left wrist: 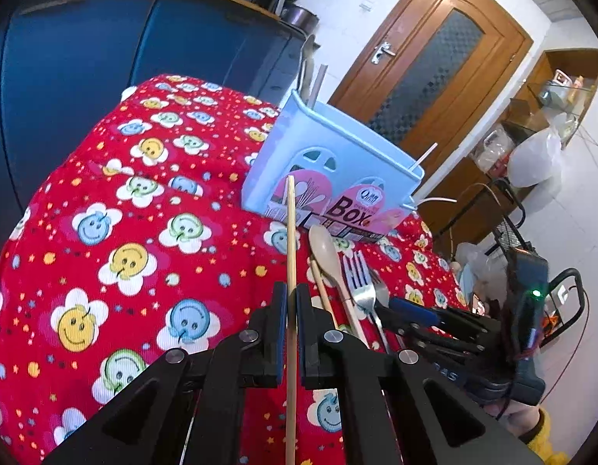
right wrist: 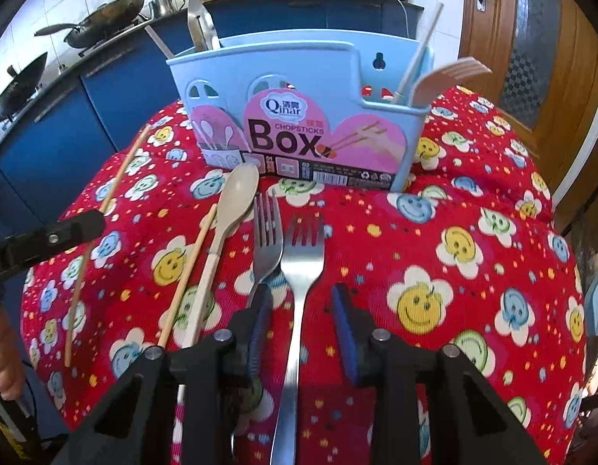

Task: Organize utensils
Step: 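Grasp a wooden chopstick with the left tool while the right tool grasps a metal fork, then lift the chopstick and fork and carry them over the blue holder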

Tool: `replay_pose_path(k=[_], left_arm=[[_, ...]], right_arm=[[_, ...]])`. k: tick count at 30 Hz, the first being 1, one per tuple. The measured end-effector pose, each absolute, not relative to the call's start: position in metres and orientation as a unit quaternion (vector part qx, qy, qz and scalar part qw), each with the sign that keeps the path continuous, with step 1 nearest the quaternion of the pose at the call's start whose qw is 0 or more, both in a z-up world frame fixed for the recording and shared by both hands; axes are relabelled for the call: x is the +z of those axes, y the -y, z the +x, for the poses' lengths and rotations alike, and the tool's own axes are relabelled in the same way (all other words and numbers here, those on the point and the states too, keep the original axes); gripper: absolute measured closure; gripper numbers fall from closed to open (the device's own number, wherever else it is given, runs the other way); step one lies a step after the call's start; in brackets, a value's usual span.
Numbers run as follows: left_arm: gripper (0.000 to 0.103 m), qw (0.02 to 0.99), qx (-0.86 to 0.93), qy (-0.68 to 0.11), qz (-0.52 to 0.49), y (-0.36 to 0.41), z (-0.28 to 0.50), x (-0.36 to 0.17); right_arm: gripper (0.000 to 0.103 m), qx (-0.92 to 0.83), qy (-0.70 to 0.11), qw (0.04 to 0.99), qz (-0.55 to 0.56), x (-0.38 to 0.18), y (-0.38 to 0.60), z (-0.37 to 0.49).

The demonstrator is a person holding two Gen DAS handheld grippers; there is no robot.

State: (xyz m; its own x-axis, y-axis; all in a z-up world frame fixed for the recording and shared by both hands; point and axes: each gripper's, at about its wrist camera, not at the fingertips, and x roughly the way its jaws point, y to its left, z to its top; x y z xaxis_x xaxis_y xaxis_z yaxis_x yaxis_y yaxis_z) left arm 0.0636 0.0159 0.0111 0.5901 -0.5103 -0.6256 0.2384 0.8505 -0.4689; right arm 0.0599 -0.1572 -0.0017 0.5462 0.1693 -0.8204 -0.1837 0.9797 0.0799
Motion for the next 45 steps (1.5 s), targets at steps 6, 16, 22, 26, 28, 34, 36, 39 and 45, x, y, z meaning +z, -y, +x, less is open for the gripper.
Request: replay_pose_path(k=[6, 16, 22, 26, 28, 34, 36, 39, 45], left_arm=[[0.099, 0.881, -0.225, -0.382, -0.165, -0.011, 0.06, 0.017], [0.099, 0.888, -0.239, -0.354, -0.17, -0.004, 0.049, 0.028], [0.099, 0.893, -0.247, -0.336, -0.172, 0.0, 0.043, 0.037], [0.099, 0.899, -0.249, -0.316, -0.174, 0.002, 0.039, 0.045], [0.099, 0.902, -0.249, -0.307, -0.174, 0.003, 0.038, 0.049], [0.099, 0.911, -0.248, -0.276, -0.18, 0.008, 0.048, 0.063], [0.099, 0.916, -0.244, -0.262, -0.182, 0.01, 0.055, 0.07], [0.099, 0.922, -0.239, -0.243, -0.182, 0.013, 0.065, 0.08], [0.099, 0.934, -0.226, -0.208, -0.182, 0.02, 0.085, 0.098]], right_arm=[[0.081, 0.083, -0.454, 0.887, 0.0, -0.003, 0.158, 0.069], [0.094, 0.111, -0.35, 0.926, 0.091, 0.019, 0.189, 0.03], [0.095, 0.116, -0.316, 0.934, 0.115, 0.028, 0.199, 0.012], [0.095, 0.122, -0.289, 0.941, 0.128, 0.037, 0.203, 0.001], [0.095, 0.124, -0.274, 0.945, 0.128, 0.042, 0.202, -0.002], [0.095, 0.133, -0.225, 0.956, 0.131, 0.06, 0.205, -0.007], [0.095, 0.133, -0.211, 0.96, 0.13, 0.066, 0.206, -0.007], [0.096, 0.13, -0.191, 0.964, 0.129, 0.077, 0.209, -0.002], [0.101, 0.126, -0.165, 0.97, 0.123, 0.094, 0.215, 0.011]])
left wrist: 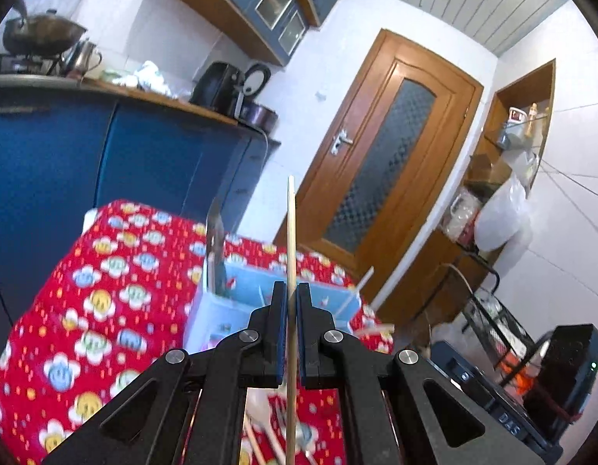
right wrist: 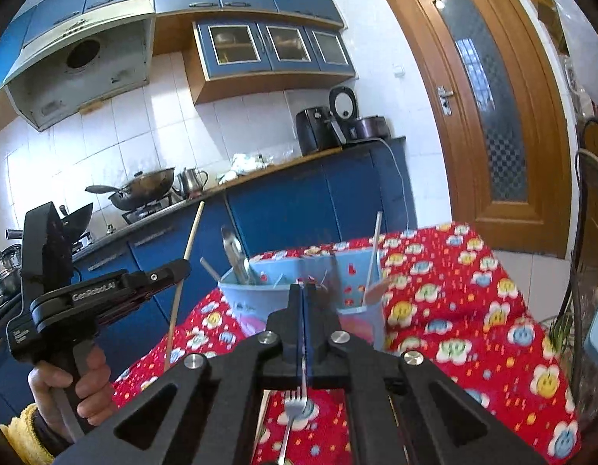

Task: Organize utensils
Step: 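Lift the chopstick and fork and carry them over the blue holder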

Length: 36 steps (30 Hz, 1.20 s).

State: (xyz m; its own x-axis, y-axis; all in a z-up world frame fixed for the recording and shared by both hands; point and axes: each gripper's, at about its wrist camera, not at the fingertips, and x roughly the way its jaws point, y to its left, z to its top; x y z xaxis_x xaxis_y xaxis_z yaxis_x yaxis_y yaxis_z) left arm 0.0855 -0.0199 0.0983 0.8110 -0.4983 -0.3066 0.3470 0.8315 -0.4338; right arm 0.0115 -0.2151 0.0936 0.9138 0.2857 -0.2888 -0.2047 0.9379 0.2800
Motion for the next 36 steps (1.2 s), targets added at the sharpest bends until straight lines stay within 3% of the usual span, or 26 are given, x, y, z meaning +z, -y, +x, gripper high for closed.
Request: replay_pose_path(k=[10, 23, 26, 28, 36], left_arm=[[0.099, 0.958, -0.184, -0.132, -0.175, 0.035, 0.122, 0.126], [0.099, 0.984, -0.097, -0.054, -0.137, 0.059, 0.157, 0.115], [0.099, 0.985, -0.094, -0.059, -0.134, 0.06, 0.161, 0.104], [0.099, 0.985, -0.094, -0.063, -0.132, 0.061, 0.161, 0.097], [0.099, 0.986, -0.095, -0.076, -0.113, 0.063, 0.161, 0.081]], right_arm=[[0.101, 0.128, -0.159, 0.97, 0.129, 0.098, 0.225, 0.018], [0.1, 0.11, -0.231, 0.957, 0.135, 0.067, 0.238, 0.039], [0.089, 0.106, -0.258, 0.951, 0.134, 0.057, 0.238, 0.052], [0.073, 0.107, -0.278, 0.945, 0.138, 0.051, 0.239, 0.063], [0.071, 0.101, -0.334, 0.921, 0.175, 0.034, 0.25, 0.098]])
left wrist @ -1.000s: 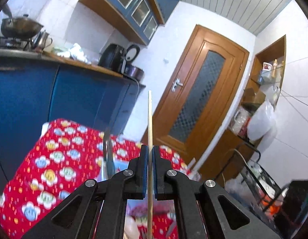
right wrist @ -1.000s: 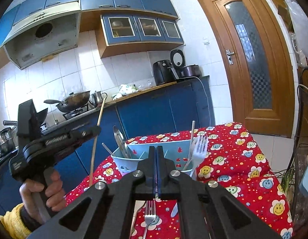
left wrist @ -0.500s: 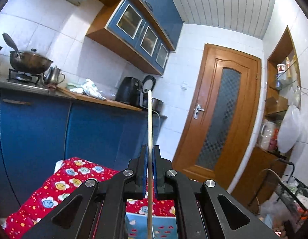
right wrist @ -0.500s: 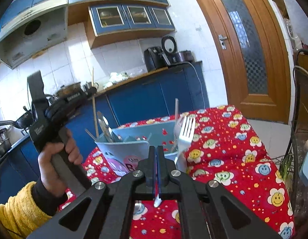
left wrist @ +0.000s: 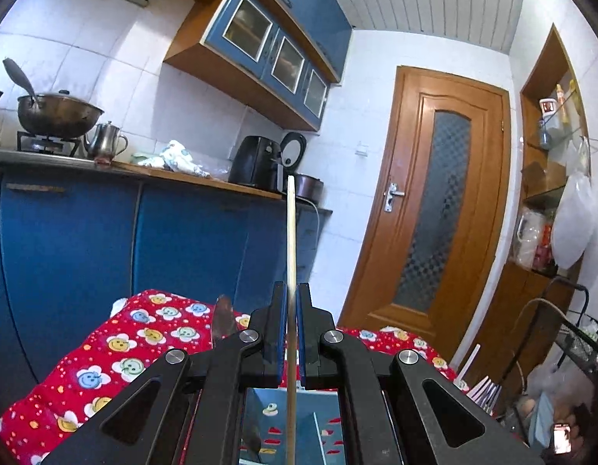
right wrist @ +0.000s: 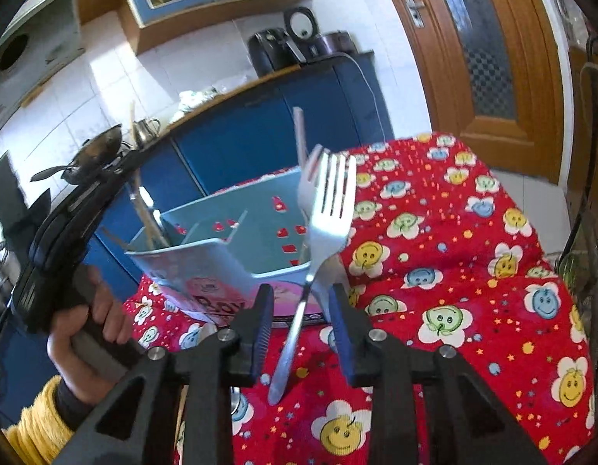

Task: Organize utensils

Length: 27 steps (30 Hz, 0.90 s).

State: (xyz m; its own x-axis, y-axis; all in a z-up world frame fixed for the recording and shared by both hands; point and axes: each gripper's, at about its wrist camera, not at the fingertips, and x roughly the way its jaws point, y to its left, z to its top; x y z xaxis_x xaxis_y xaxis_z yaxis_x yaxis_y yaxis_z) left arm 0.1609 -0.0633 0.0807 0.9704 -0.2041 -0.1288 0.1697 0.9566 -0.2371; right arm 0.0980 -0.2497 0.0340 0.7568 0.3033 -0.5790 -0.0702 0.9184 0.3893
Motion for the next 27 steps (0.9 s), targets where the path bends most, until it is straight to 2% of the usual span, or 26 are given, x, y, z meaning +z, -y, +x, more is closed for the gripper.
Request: replay_pose_path(k=[5, 8, 10, 12, 15, 19, 27], left_arm=[[0.098, 0.986, -0.096, -0.081, -0.105, 0.065, 0.158, 0.08], [0.09, 0.985, -0.104, -0.088, -0.101, 0.065, 0.156, 0.08], [0.081, 0.985, -0.107, -0.091, -0.101, 0.065, 0.154, 0.08], [0.08, 0.985, -0.108, -0.09, -0.1, 0.064, 0.15, 0.081], [0.078, 0.984, -0.116, -0.095, -0.098, 0.063, 0.145, 0.084], [0.069, 0.983, -0.119, -0.104, -0.097, 0.059, 0.136, 0.088], [0.066, 0.979, -0.116, -0.135, -0.101, 0.039, 0.124, 0.092]], right_arm=[[0.071, 0.102, -0.353, 0.907, 0.206, 0.026, 0.258, 0.109], [0.074, 0.104, -0.353, 0.903, 0.22, 0.025, 0.262, 0.111], [0.082, 0.108, -0.354, 0.901, 0.225, 0.025, 0.263, 0.111], [0.093, 0.11, -0.352, 0.903, 0.219, 0.026, 0.261, 0.111], [0.094, 0.105, -0.35, 0.906, 0.213, 0.026, 0.26, 0.11], [0.096, 0.105, -0.334, 0.91, 0.223, 0.03, 0.263, 0.102], [0.097, 0.074, -0.275, 0.938, 0.197, 0.053, 0.264, 0.078]])
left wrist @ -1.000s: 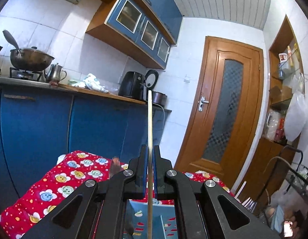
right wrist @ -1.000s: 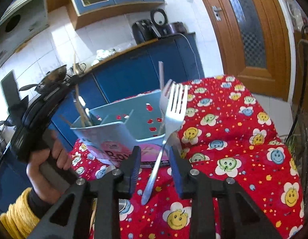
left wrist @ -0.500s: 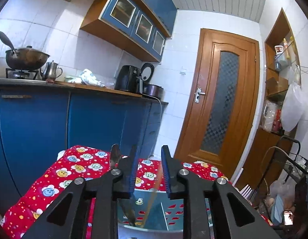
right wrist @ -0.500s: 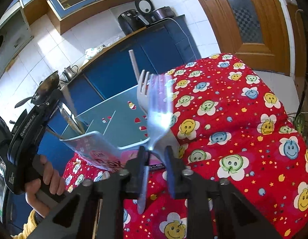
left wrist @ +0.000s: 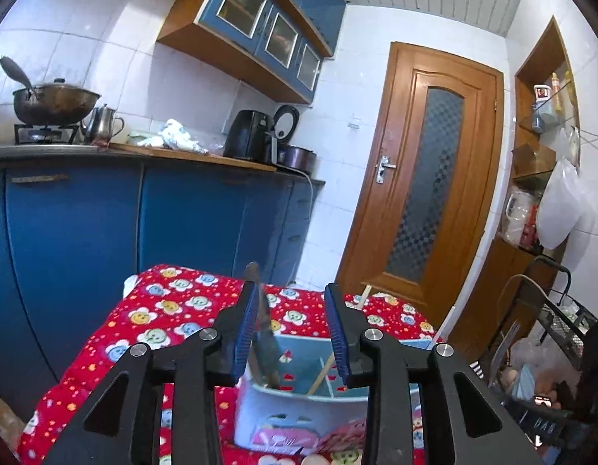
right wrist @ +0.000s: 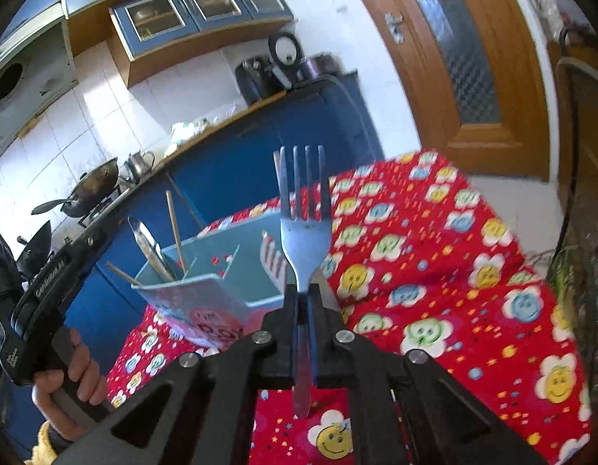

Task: Organize utensils

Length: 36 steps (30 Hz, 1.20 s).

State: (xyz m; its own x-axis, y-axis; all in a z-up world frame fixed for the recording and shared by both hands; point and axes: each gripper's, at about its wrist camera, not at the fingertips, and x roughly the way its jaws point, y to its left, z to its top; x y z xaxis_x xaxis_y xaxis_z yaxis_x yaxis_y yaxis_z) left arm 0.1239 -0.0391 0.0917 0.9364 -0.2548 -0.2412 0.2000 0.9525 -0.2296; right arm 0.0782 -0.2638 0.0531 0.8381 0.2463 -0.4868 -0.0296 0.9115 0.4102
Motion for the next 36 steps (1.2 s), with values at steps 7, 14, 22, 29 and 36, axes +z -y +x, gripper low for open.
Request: replay_pose_path(k=[7, 14, 22, 29, 36], left_arm=[[0.065, 0.976, -0.108, -0.155, -0.104, 0.024, 0.115, 0.084], [0.065, 0.973, -0.099, -0.173, -0.112, 0.013, 0.118, 0.07], [0.065, 0.973, -0.099, -0.178, -0.112, 0.009, 0.122, 0.061], [0.065, 0.976, -0.099, -0.166, -0.1, 0.012, 0.118, 0.059], [0.062, 0.973, -0.105, -0.177, -0.105, 0.01, 0.12, 0.055]], right_arm=[[0.097, 0.034, -0.214, 0.959, 0.185, 0.078, 0.267, 0.065], [0.097, 0.031, -0.155, 0.977, 0.142, 0.118, 0.252, 0.065], [0.097, 0.03, -0.152, 0.982, 0.109, 0.123, 0.225, 0.097], [0.097, 0.025, -0.193, 0.979, 0.066, 0.105, 0.207, 0.137], [0.095, 0.039, -0.245, 0.967, 0.064, 0.081, 0.2, 0.157]])
